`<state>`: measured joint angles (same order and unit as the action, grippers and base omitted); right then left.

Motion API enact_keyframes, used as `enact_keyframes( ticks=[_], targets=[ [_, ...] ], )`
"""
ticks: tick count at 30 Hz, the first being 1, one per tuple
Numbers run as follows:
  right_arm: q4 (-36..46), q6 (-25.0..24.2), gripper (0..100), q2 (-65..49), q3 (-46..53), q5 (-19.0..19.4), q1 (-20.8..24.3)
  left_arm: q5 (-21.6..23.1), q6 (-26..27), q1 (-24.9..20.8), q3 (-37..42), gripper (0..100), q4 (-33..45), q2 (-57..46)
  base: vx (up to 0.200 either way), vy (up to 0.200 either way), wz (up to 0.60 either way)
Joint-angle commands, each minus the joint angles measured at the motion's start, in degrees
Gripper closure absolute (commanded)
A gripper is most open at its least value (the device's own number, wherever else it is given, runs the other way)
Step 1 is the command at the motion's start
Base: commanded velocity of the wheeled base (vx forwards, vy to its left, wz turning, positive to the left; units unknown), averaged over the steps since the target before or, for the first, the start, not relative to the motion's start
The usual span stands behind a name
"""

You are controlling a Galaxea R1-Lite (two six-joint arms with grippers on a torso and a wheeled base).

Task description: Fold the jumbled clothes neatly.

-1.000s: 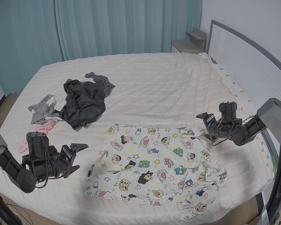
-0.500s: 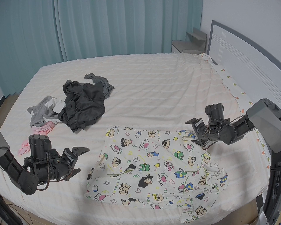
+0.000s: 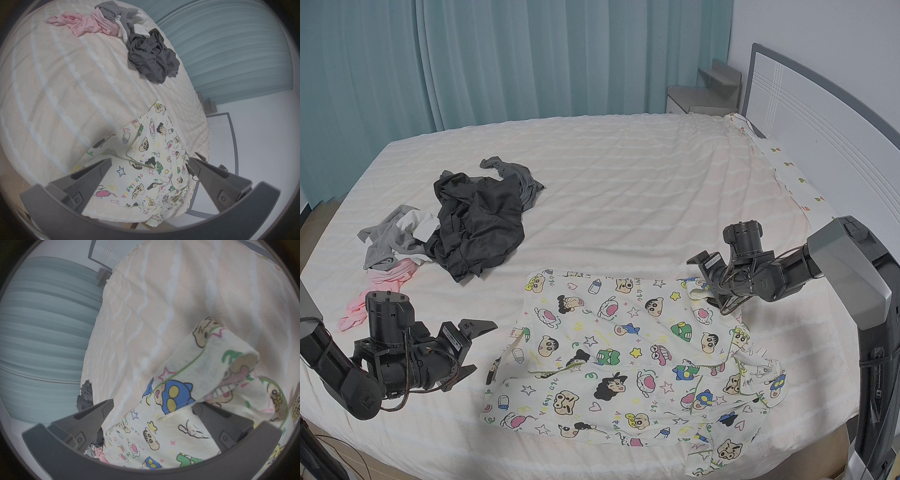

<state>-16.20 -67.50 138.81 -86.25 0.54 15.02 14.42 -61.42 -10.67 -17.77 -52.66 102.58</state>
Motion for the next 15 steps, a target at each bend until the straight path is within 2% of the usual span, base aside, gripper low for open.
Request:
enact_keyframes(
  ticks=[1,9,11,15],
  targets=[
    [2.8,0.0,0,5.0,-7.1,-1.4,-0.6,0.0,0.0,0.0,0.0,0,-0.1,0.2,0.0,0.0,0.0],
    [0.2,0.1,0,6.6,-16.2,-5.9,-2.1,0.0,0.0,0.0,0.1,0,-0.1,0.2,0.0,0.0,0.0],
    [-5.0,0.9,0,6.6,-18.1,-7.4,-2.9,0.0,0.0,0.0,0.1,0,-0.1,0.2,0.0,0.0,0.0],
    [-11.9,4.6,0,6.6,-18.2,-7.4,-3.3,0.0,0.0,0.0,0.1,0,0.0,0.2,0.0,0.0,0.0]
  ],
)
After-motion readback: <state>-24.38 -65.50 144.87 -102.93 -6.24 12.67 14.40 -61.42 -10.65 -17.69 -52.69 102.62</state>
